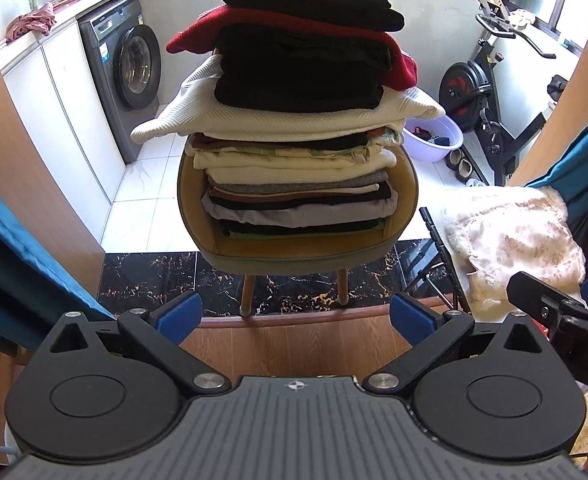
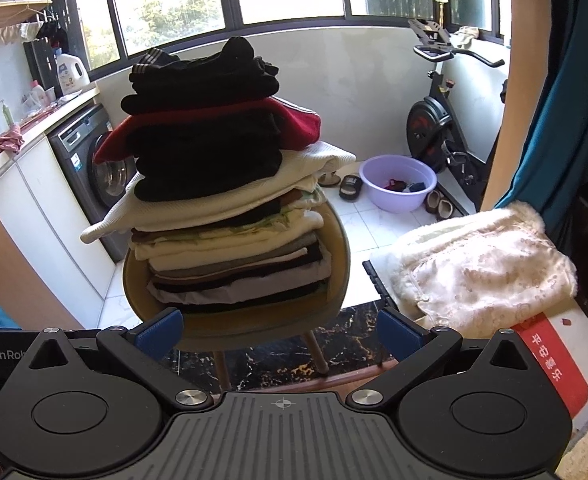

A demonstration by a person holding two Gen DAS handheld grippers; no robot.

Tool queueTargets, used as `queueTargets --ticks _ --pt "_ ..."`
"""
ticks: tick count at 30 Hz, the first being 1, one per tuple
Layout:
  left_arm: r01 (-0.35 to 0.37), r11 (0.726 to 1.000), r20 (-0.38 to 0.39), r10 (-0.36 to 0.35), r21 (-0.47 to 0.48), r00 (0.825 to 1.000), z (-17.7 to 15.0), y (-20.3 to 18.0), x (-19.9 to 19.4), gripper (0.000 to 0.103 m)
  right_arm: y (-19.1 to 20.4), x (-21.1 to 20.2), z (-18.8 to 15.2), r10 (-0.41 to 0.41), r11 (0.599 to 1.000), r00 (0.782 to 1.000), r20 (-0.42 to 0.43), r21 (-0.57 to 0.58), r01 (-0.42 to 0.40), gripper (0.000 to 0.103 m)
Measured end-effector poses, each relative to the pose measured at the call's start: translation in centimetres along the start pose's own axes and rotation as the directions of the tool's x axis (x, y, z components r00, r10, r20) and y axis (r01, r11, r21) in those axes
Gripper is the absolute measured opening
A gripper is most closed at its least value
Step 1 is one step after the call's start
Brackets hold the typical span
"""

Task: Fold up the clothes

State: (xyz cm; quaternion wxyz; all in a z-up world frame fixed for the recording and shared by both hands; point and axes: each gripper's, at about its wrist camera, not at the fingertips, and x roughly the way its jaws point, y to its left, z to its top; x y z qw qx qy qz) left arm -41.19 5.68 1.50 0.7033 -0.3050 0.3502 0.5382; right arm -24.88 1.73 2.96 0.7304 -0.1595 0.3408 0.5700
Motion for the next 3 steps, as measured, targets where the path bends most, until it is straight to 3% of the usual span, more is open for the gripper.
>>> queueTargets --ticks 3 --pt "-0.009 1.000 0.010 0.009 0.003 1.000 0.09 -0.08 -0.15 0.102 -0.10 0.02 0.17 0.003 1.000 1.000 0.004 0.004 -0.003 0.102"
